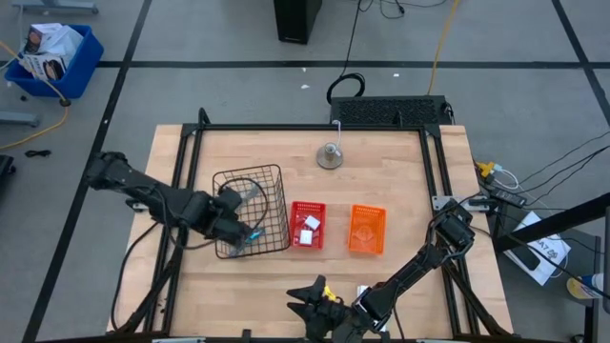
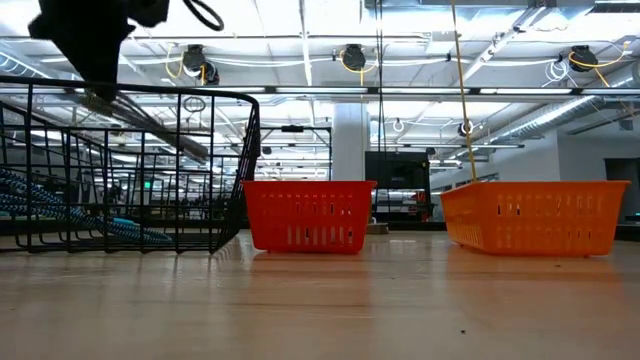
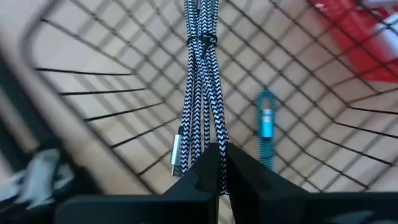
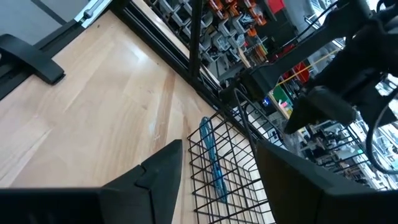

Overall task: Pick and place items into bin
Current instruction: Put the white charger cable into the black wire basket, then put the white card reader box into the orange basket

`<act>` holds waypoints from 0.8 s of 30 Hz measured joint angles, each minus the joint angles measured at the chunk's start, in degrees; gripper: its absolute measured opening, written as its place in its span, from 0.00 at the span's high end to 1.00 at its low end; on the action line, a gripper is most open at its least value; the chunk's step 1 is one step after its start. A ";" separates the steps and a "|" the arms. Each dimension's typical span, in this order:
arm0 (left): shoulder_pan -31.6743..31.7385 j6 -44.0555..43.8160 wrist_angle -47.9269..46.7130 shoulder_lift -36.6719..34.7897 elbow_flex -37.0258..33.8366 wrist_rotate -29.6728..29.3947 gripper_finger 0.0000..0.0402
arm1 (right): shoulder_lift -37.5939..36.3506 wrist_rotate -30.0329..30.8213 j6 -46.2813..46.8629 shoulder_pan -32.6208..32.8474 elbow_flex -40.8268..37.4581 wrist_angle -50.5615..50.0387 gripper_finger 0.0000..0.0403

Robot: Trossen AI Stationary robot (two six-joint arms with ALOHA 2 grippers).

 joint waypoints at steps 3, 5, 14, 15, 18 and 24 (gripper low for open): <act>2.64 3.09 3.47 -1.13 -2.93 2.36 0.96 | 0.00 -0.22 0.73 -0.27 0.00 -0.02 0.51; 4.58 4.11 4.01 -1.05 -4.26 4.15 0.98 | 0.00 -0.20 1.32 -0.37 0.00 0.02 0.51; 9.42 11.62 13.48 -1.06 -7.43 7.42 0.90 | 0.00 -0.22 1.40 -0.34 0.00 -0.02 0.51; 9.65 12.39 14.94 -1.05 -7.64 7.81 0.91 | 0.00 -0.22 1.40 -0.35 0.00 -0.02 0.51; 9.97 12.96 16.26 -1.06 -7.80 7.48 0.95 | 0.00 -0.22 1.42 -0.35 0.00 -0.04 0.51; 8.96 14.39 16.23 -1.06 -7.56 3.97 0.98 | -0.01 -0.22 1.24 -0.35 0.00 -0.41 0.51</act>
